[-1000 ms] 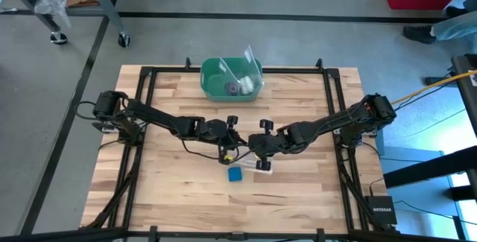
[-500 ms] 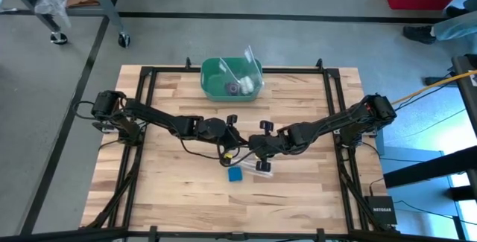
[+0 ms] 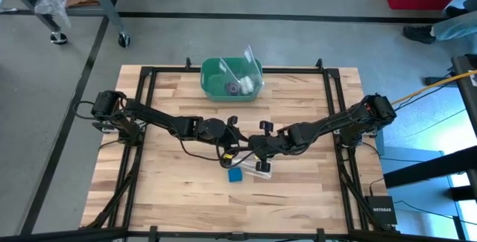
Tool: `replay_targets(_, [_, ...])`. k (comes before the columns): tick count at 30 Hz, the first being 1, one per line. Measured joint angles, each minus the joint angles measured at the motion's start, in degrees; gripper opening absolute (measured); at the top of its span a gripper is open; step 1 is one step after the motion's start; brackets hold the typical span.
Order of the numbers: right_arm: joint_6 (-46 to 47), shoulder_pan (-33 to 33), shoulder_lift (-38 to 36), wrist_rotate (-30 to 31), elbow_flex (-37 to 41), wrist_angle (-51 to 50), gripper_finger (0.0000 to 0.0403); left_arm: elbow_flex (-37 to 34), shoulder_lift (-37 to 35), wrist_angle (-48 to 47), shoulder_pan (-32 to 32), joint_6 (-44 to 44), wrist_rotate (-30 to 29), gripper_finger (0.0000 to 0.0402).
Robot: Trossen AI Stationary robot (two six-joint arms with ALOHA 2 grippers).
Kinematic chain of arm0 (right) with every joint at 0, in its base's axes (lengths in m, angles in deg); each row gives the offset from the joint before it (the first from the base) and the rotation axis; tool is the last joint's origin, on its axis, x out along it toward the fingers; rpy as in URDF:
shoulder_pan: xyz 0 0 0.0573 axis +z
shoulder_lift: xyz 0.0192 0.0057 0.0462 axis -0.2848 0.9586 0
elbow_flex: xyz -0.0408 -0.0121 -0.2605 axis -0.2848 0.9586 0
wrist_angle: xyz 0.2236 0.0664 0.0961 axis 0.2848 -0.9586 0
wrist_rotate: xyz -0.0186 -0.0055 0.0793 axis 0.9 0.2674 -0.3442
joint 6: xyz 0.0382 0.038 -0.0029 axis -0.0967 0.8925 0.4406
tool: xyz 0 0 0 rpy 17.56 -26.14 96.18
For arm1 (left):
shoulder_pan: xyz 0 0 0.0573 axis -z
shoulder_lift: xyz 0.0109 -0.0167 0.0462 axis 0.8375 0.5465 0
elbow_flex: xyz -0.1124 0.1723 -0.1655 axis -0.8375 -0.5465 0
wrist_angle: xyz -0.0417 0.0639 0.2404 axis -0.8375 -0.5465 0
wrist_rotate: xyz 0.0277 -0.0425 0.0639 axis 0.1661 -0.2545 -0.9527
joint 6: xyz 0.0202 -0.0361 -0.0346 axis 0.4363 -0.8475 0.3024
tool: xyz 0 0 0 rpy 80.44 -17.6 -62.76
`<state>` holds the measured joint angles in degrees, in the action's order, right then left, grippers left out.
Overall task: Roll bandage
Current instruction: Open the transparent zip bag
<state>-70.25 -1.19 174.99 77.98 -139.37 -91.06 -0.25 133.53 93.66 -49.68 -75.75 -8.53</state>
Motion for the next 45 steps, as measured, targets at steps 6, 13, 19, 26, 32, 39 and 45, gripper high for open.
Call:
replay_targets(6, [0.0,0.0,0.0,0.0,0.0,0.0,0.0040,0.0,1.6,1.8,0.1,0.8,0.0,0.0143])
replay_targets(13, [0.0,0.0,0.0,0.6,0.0,-0.1,0.0040,-0.1,2.7,2.1,0.0,2.3,-3.7,0.0113])
replay_targets(19, [0.0,0.0,0.0,1.1,0.0,-0.3,0.0040,0.0,3.2,3.5,0.0,2.3,-4.0,0.0079])
replay_targets(26, [0.0,0.0,0.0,1.2,0.0,-0.3,0.0040,0.0,3.2,4.2,0.0,3.1,-4.0,0.0027])
replay_targets(32, [0.0,0.0,0.0,1.3,0.0,-0.4,0.0040,0.0,3.2,3.3,0.1,3.8,-4.0,0.0007])
replay_targets(39, [0.0,0.0,0.0,1.3,0.0,-0.5,0.0040,0.1,3.2,1.8,0.3,5.9,-6.6,0.0002])
replay_targets(45, [0.3,-0.1,0.0,1.4,-0.1,-3.5,0.0040,0.2,3.2,-2.1,0.5,7.9,-9.4,0.0001])
